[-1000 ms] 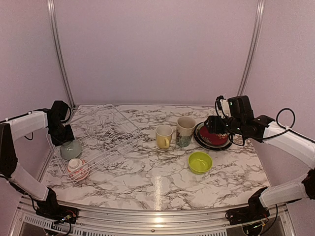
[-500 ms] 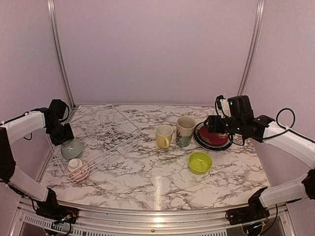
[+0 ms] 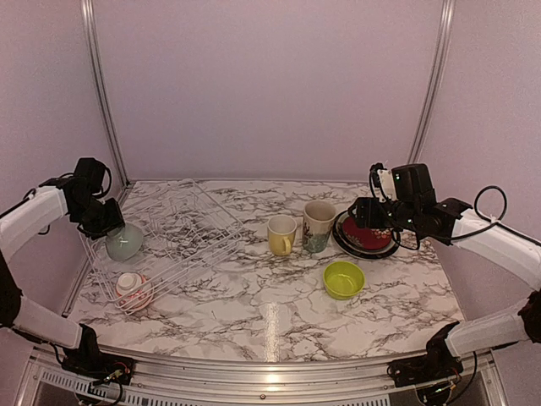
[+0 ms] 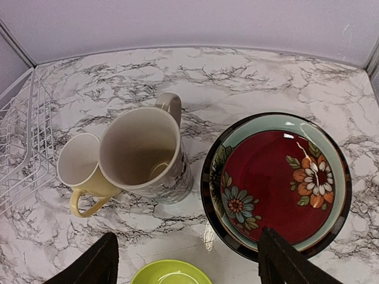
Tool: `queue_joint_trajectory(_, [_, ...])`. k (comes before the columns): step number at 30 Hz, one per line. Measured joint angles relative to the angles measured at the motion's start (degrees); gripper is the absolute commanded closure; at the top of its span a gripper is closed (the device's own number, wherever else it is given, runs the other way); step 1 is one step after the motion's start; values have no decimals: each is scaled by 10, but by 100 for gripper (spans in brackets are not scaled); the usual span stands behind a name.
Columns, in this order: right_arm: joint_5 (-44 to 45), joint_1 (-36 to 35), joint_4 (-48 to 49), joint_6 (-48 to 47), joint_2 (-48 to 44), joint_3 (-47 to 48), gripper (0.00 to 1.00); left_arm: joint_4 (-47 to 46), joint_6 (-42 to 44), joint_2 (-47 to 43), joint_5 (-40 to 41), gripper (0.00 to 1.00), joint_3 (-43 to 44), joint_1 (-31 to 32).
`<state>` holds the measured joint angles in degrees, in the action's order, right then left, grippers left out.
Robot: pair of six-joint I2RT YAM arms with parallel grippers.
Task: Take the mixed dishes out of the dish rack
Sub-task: Grab the bowl from the dish rack, then pass from the left arm to the right
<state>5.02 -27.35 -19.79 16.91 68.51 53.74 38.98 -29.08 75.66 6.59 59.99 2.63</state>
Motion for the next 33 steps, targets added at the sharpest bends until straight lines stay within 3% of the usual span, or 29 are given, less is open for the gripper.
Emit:
queue_joint_trajectory(8, [-22, -10, 9, 9, 2, 16, 22, 2, -5, -38, -32, 75, 26, 0])
queue_joint_trajectory(20, [-63, -105, 87, 30, 74, 142, 22, -65, -45, -108, -141, 75, 37, 0])
queue_joint_trajectory(33, [-243, -155, 269, 184, 294, 273, 23, -255, -170, -104, -273, 75, -33, 12])
